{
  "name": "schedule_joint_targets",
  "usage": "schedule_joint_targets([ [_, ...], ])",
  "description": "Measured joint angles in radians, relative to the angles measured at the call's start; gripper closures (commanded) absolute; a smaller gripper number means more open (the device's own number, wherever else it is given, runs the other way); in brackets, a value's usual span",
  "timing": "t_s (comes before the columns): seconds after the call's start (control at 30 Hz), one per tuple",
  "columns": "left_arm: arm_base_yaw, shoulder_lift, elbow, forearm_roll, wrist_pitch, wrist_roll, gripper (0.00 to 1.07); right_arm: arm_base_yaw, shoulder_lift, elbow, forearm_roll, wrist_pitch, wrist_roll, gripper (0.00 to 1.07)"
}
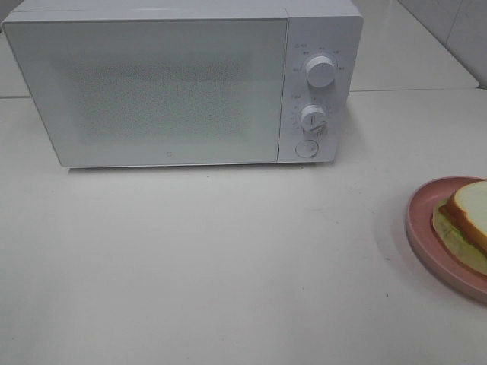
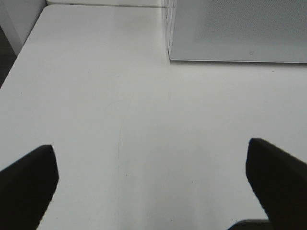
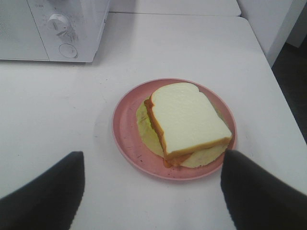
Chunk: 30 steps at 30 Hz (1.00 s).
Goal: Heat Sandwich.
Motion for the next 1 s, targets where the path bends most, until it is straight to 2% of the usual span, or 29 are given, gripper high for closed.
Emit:
schedule_joint_targets([
  [1.0,0.000,-0.008,0.000,0.000,0.000,0.000,0.07,0.000,0.000,0.000,0.000,0.000,0.000,0.33],
])
